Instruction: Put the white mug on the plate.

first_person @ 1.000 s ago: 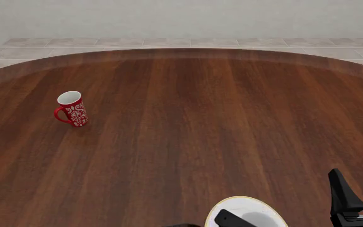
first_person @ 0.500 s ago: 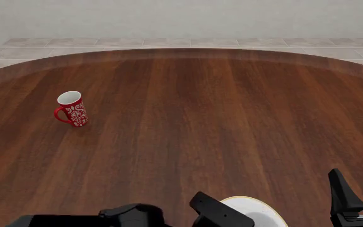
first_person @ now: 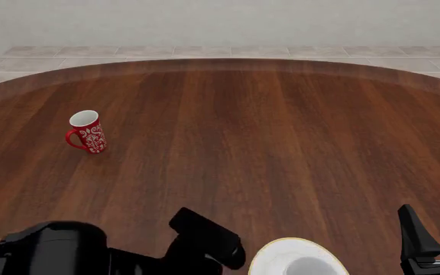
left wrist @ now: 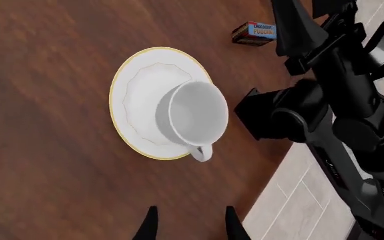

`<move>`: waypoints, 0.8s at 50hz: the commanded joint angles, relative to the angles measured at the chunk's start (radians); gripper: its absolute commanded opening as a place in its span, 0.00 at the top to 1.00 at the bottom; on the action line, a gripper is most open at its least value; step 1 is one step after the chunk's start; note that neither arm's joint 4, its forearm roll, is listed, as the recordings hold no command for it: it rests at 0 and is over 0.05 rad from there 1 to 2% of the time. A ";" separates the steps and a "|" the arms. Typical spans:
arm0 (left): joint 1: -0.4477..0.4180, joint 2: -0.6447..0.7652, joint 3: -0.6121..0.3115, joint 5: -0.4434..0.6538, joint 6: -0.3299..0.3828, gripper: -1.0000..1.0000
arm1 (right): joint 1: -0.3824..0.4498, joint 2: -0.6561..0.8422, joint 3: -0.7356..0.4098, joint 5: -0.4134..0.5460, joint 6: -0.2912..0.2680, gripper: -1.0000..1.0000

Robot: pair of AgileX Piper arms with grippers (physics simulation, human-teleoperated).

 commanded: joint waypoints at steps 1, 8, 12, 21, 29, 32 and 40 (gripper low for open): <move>0.073 -0.195 0.082 0.050 0.031 0.00 | 0.002 -0.003 0.002 0.001 0.000 0.00; 0.115 -0.324 0.172 0.063 0.038 0.00 | 0.001 -0.003 0.002 0.001 0.000 0.00; 0.133 -0.372 0.208 0.060 0.044 0.00 | 0.001 -0.003 0.002 0.001 0.000 0.00; 0.162 -0.483 0.297 0.050 0.024 0.00 | 0.002 -0.003 0.002 0.001 0.000 0.00; 0.177 -0.547 0.368 0.035 0.004 0.00 | 0.001 -0.003 0.002 0.001 0.000 0.00; 0.180 -0.571 0.393 0.027 -0.009 0.00 | 0.001 -0.003 0.002 0.001 0.000 0.00; 0.190 -0.623 0.472 -0.002 -0.055 0.00 | -0.012 -0.003 0.002 0.009 -0.039 0.00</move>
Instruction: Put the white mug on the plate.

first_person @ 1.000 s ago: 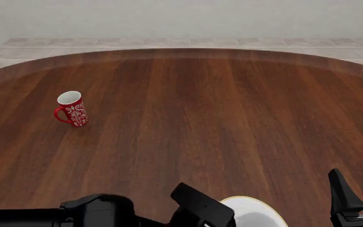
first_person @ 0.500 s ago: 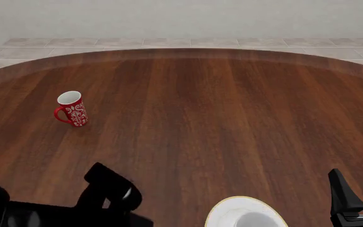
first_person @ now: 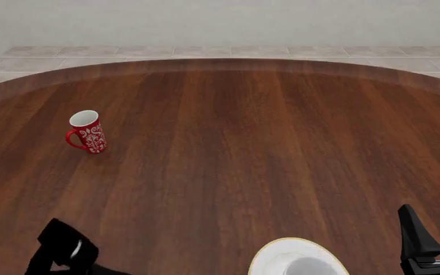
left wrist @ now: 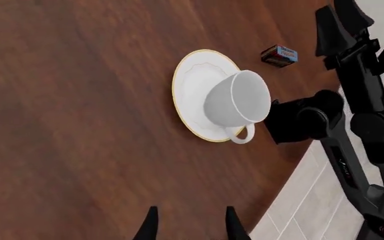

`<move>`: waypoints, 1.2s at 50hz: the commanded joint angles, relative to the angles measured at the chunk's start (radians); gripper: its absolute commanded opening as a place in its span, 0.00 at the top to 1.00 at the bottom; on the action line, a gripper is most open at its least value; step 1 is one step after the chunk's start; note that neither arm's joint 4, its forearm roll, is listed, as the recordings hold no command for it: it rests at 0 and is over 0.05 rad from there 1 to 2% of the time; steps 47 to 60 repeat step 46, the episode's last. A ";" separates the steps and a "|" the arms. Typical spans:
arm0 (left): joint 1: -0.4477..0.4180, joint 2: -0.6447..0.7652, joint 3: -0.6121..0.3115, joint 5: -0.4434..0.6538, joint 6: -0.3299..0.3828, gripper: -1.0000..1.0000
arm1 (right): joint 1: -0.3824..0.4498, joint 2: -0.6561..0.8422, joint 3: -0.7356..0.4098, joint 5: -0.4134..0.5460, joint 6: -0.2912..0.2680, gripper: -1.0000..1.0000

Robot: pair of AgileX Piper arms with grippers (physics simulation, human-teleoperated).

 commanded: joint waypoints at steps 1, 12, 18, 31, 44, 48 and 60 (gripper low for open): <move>0.027 -0.093 0.120 -0.038 -0.052 0.00 | -0.011 -0.009 -0.001 0.008 -0.055 0.00; 0.083 -0.202 0.178 -0.032 -0.039 0.00 | 0.010 -0.011 -0.078 -0.063 0.004 0.00; 0.130 -0.279 0.187 0.001 -0.008 0.00 | 0.014 -0.011 -0.108 -0.086 0.025 0.00; 0.142 -0.425 0.232 0.069 -0.096 0.00 | 0.045 -0.011 -0.155 -0.099 0.040 0.00; 0.217 -0.611 0.242 0.177 -0.073 0.00 | 0.033 -0.011 -0.193 -0.112 0.076 0.00; 0.216 -0.612 0.244 0.181 -0.075 0.00 | 0.033 -0.011 -0.193 -0.113 0.078 0.00; 0.216 -0.612 0.244 0.181 -0.075 0.00 | 0.033 -0.011 -0.193 -0.113 0.078 0.00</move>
